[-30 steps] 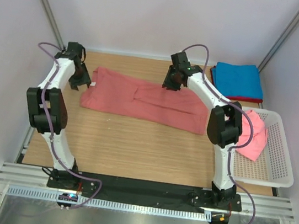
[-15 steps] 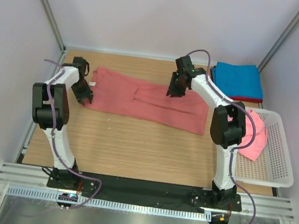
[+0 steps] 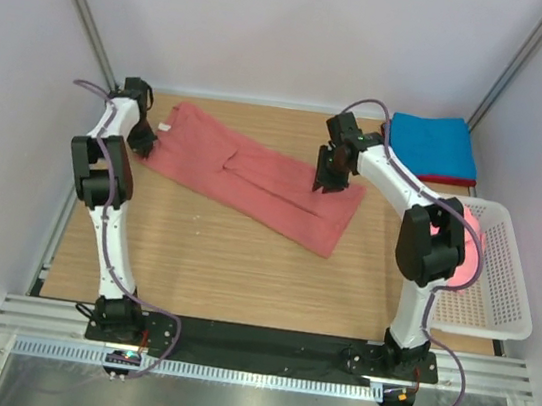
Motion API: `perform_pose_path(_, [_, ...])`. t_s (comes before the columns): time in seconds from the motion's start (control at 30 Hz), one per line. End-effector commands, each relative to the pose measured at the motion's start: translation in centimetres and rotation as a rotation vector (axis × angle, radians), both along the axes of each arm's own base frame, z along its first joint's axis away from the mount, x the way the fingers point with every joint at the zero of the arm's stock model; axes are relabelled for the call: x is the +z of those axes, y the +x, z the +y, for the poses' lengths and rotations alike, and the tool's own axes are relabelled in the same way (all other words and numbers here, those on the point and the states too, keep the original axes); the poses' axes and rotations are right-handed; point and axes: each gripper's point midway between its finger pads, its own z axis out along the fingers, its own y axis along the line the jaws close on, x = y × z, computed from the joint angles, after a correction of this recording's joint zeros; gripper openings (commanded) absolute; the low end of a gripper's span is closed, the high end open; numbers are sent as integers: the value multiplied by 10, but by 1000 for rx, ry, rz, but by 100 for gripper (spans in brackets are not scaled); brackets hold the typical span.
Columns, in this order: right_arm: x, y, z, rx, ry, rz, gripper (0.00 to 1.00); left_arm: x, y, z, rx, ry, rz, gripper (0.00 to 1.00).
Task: Fold and stack the t-shirts
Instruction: Fold the tshirt
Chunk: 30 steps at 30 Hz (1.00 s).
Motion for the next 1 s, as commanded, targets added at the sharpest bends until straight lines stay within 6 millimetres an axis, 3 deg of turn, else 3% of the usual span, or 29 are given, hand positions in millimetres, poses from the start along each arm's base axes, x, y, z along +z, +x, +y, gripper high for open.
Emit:
perform_pose_path(0.0, [1, -31, -22, 46, -55, 16, 37, 3, 63, 9, -49, 7, -135, 0])
perform_pose_path(0.03, [9, -35, -22, 62, -45, -12, 38, 4, 77, 2, -69, -36, -165, 0])
perform_pose_path(0.07, [0, -46, -26, 76, -55, 12, 39, 25, 105, 4, -69, -38, -257, 0])
perform_pose_path(0.1, [-1, -52, -24, 95, -50, 15, 40, 4, 109, 2, -68, -58, -233, 0])
perform_pose_path(0.17, [4, -60, -19, 167, -37, -12, 42, 1, 118, -4, -55, -118, -274, 0])
perform_pose_path(0.2, [-3, -68, -20, 188, -44, -4, 45, 11, 126, -3, -54, -129, -325, 3])
perform_pose_path(0.27, [-2, -72, -15, 233, -66, -32, 47, 12, 125, -13, -69, -177, -335, 14])
perform_pose_path(0.3, [-1, -72, -14, 252, -73, -44, 48, 10, 121, -14, -74, -184, -325, 31])
perform_pose_path(0.37, [1, -69, -8, 270, -69, -68, 48, 32, 117, -16, -89, -183, -348, 47])
perform_pose_path(0.4, [2, -67, -4, 288, -65, -76, 48, 30, 107, -17, -95, -181, -321, 48])
perform_pose_path(0.43, [3, -66, 0, 301, -61, -86, 50, 57, 105, -17, -99, -163, -358, 49])
perform_pose_path(0.53, [-4, -60, 7, 325, -86, -110, 56, 70, 79, -16, -78, -134, -327, 51])
perform_pose_path(0.57, [-7, -59, 9, 331, -87, -113, 57, 91, 72, -12, -63, -89, -344, 52])
perform_pose_path(0.6, [-13, -57, 9, 332, -98, -109, 59, 97, 64, -8, -48, -59, -337, 53])
perform_pose_path(0.63, [-18, -57, 8, 342, -107, -107, 60, 90, 52, -12, -48, -62, -303, 54])
perform_pose_path(0.67, [-24, -57, 8, 348, -110, -105, 61, 102, 45, -14, -54, -56, -307, 55])
perform_pose_path(0.73, [-36, -56, 7, 355, -121, -85, 62, 94, 26, -13, -38, -46, -249, 55])
perform_pose_path(0.8, [-40, -58, 13, 364, -104, -76, 63, 99, 10, -16, -33, -47, -228, 55])
perform_pose_path(0.83, [-41, -57, 15, 356, -102, -82, 64, 89, -2, -20, -36, -56, -195, 55])
perform_pose_path(0.9, [-48, -61, 19, 365, -116, -72, 64, 100, -10, -21, -37, -42, -219, 56])
perform_pose_path(0.97, [-59, -65, 12, 350, -176, -35, 64, 93, -20, -29, -52, -60, -206, 56])
